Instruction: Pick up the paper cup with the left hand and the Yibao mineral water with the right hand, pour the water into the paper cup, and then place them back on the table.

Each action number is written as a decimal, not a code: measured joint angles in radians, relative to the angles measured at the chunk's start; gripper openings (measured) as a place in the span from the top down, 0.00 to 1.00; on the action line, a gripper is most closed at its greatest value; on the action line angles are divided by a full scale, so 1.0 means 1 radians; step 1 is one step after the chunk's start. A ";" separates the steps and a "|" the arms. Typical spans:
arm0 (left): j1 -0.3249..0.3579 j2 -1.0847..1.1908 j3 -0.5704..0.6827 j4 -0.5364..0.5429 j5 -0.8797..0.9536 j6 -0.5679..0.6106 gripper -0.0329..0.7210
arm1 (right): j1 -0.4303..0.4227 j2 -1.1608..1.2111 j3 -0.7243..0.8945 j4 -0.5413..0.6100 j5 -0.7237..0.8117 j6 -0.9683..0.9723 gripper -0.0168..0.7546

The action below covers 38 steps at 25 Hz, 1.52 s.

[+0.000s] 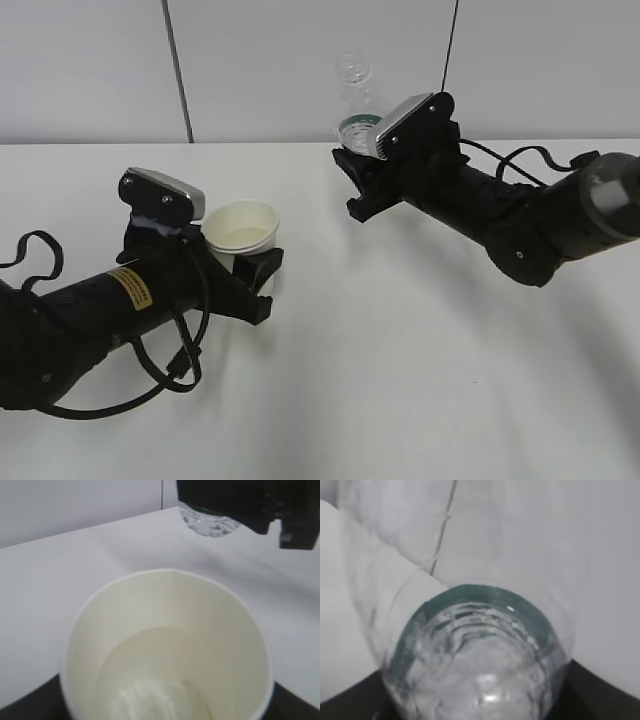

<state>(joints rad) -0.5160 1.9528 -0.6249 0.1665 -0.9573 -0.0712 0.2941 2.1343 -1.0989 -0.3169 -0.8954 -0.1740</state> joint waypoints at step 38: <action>0.288 0.178 -0.136 -0.013 -0.046 0.032 0.37 | 0.000 -0.041 0.290 0.312 -0.176 0.151 0.44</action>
<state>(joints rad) -0.2281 2.1307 -0.7606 0.1533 -1.0032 -0.0390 0.2941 2.0929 -0.8087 -0.0053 -1.0710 -0.0227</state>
